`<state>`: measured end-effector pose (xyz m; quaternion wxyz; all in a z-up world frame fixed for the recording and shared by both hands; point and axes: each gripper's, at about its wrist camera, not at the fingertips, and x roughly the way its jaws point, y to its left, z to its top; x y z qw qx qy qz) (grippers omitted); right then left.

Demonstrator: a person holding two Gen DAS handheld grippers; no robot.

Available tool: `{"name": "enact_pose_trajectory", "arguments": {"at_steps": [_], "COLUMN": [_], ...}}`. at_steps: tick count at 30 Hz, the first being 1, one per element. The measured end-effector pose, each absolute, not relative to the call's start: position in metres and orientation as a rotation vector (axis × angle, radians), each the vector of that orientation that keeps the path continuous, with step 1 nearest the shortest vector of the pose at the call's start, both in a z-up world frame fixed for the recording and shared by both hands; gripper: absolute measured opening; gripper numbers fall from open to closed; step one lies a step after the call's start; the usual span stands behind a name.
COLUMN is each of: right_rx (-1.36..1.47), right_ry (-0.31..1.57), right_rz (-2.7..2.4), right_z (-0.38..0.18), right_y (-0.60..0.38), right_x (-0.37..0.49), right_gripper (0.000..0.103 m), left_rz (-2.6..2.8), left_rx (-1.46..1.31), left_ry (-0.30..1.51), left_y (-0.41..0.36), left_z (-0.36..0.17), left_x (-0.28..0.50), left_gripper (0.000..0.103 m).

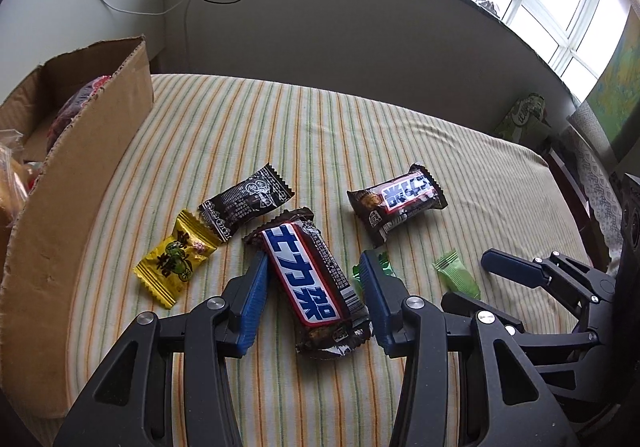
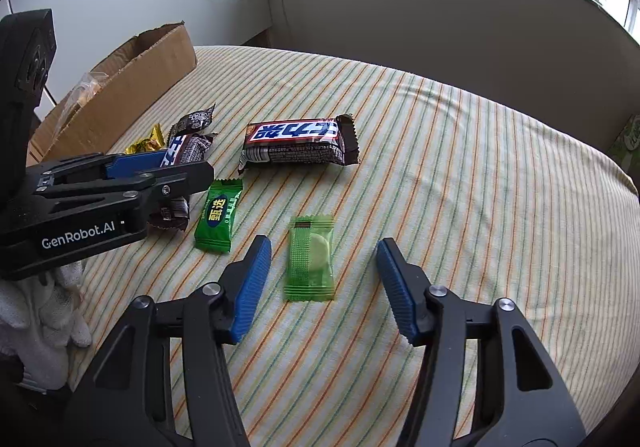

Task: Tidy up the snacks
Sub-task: 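Grasp the blue-lettered chocolate bar with the left tool while the right tool grasps the light green candy, then carry the chocolate bar and light green candy into the box and open both tools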

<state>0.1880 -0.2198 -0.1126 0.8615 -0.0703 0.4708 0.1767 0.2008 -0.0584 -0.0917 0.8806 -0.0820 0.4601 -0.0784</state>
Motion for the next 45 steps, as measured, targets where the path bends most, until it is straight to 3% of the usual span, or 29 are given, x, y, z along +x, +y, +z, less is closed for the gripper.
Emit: {"name": "enact_pose_trajectory", "arguments": {"at_steps": [5,9,11,26,45], "right_rx": [-0.217,-0.226,-0.223,-0.168,-0.207], "right_ry": [0.971,0.969,0.969,0.948,0.836], "right_rz": [0.359,0.360,0.360,0.353,0.395], "right_z": [-0.114,-0.113,-0.113,-0.101,-0.044], "right_y": [-0.210,-0.208,-0.208,-0.222,-0.183], "right_x": [0.185,0.185,0.186,0.173,0.144], "right_gripper": [0.042,0.024,0.024,0.022,0.022], "left_rz": [-0.150,-0.153,-0.153,-0.162,-0.159], "left_rx": [-0.118,-0.084,-0.072,-0.090,-0.113], "left_ry": [0.951,0.948,0.948,0.925,0.801], "left_y": [-0.065,-0.067,-0.067,-0.054,-0.024], "left_z": [-0.093,-0.093,-0.093,-0.083,-0.034], "left_x": [0.200,0.198,0.198,0.180,0.138], "left_gripper": [0.039,0.032,0.027,0.027,0.027]}}
